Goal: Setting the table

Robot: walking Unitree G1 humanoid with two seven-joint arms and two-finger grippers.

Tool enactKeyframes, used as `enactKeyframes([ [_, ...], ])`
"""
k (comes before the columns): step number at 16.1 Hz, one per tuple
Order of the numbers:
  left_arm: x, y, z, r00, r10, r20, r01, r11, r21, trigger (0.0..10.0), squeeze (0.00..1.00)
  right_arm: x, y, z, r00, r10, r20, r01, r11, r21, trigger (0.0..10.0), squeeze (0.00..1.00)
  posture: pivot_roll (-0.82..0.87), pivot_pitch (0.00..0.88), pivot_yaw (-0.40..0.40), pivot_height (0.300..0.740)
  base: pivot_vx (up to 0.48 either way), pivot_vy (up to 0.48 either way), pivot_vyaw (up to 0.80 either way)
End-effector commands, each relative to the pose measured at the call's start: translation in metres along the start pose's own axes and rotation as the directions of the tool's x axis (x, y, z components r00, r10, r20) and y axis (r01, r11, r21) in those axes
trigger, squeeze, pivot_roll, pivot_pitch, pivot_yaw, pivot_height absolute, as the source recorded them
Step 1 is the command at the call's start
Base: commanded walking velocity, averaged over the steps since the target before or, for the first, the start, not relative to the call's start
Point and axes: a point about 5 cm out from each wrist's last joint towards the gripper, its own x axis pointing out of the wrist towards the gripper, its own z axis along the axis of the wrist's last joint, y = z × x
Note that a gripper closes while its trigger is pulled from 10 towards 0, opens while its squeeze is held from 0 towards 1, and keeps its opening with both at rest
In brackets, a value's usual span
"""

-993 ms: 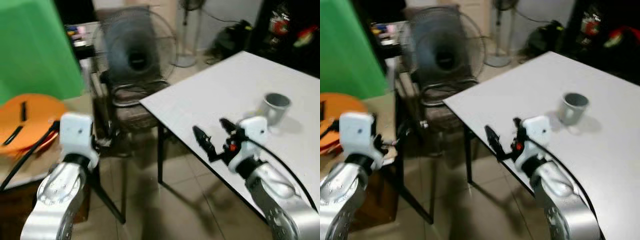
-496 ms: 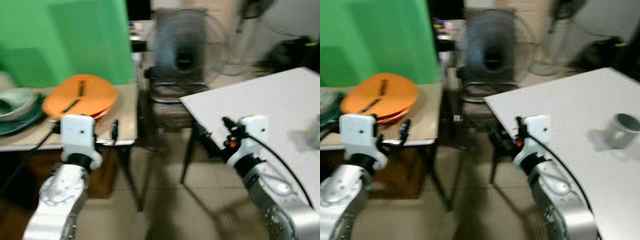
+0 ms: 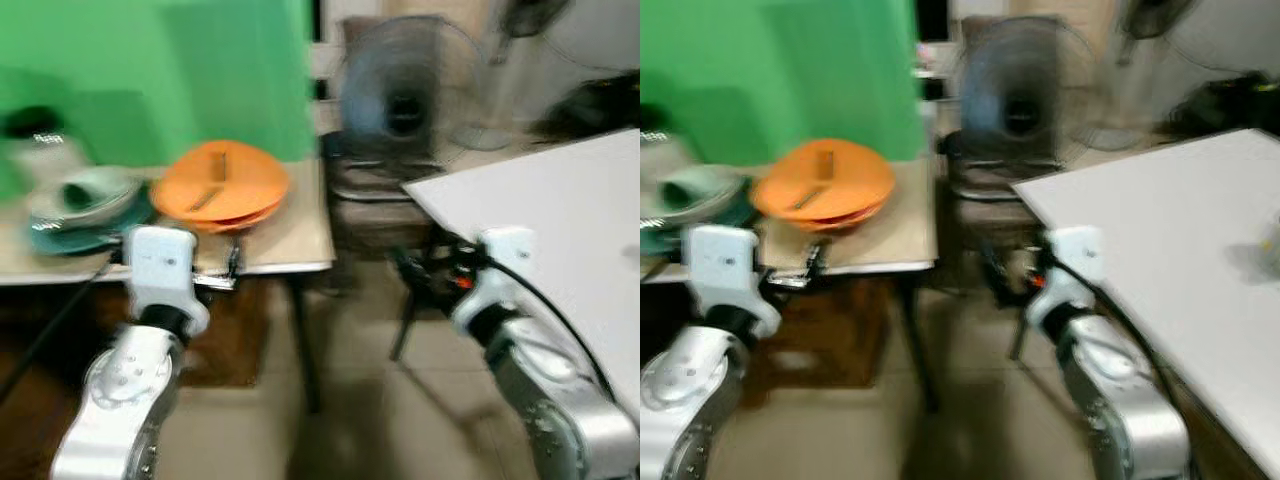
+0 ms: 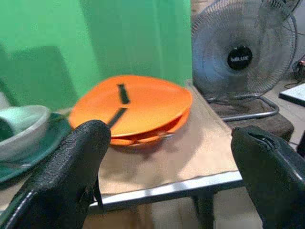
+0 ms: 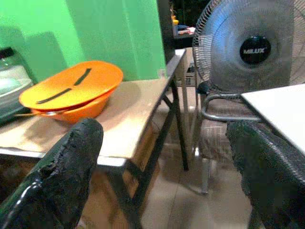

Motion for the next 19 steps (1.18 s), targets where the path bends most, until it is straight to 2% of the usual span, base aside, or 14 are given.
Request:
enactKeyframes([
  [1, 0.001, 0.006, 0.006, 0.999, 0.03, 0.023, -0.03, 1.0, 0.001, 10.0, 0.0, 0.002, 0.008, 0.002, 0.999, 0.046, 0.009, -0.046, 0.999, 0.004, 10.0, 1.0, -0.07, 0.0, 0.047, 0.74, 0.0, -0.259, 0.0],
  [4, -0.001, 0.006, 0.006, 1.0, 0.026, 0.015, -0.026, 0.999, 0.035, 10.0, 0.0, 0.005, 0.015, 0.001, 0.995, 0.099, 0.002, -0.099, 0.995, -0.016, 10.0, 1.0, -0.05, 0.0, 0.038, 0.74, 0.0, -0.48, 0.27],
  [7, -0.004, 0.005, 0.006, 0.999, 0.03, 0.018, -0.03, 1.0, 0.006, 10.0, 0.0, 0.007, 0.013, -0.001, 0.996, 0.088, 0.0, -0.088, 0.996, 0.013, 10.0, 1.0, -0.05, 0.0, 0.034, 0.74, 0.0, 0.0, 0.27],
  [9, -0.002, 0.006, 0.005, 1.0, 0.025, 0.003, -0.025, 0.999, 0.044, 10.0, 0.0, 0.009, 0.012, -0.001, 0.996, 0.088, -0.001, -0.088, 0.996, 0.013, 10.0, 1.0, -0.04, 0.0, 0.029, 0.74, 0.0, 0.0, 0.0],
  [13, -0.002, 0.008, 0.008, 0.999, 0.028, 0.015, -0.028, 0.999, 0.031, 10.0, 0.0, 0.015, 0.014, 0.0, 0.995, 0.1, 0.005, -0.1, 0.995, 0.023, 10.0, 1.0, -0.03, 0.0, 0.025, 0.74, 0.0, 0.0, 0.0],
  [14, -0.002, 0.009, 0.008, 1.0, 0.027, 0.016, -0.027, 0.999, 0.035, 10.0, 0.0, 0.017, 0.015, 0.001, 0.994, 0.109, 0.004, -0.109, 0.994, -0.002, 10.0, 1.0, -0.02, 0.0, 0.023, 0.74, 0.281, 0.0, 0.0],
  [19, 0.0, 0.012, 0.012, 0.999, 0.025, 0.024, -0.026, 0.998, 0.05, 10.0, 0.0, 0.025, 0.021, 0.0, 0.992, 0.129, 0.006, -0.129, 0.992, -0.005, 10.0, 1.0, 0.01, 0.0, 0.019, 0.74, 0.293, 0.0, 0.8],
])
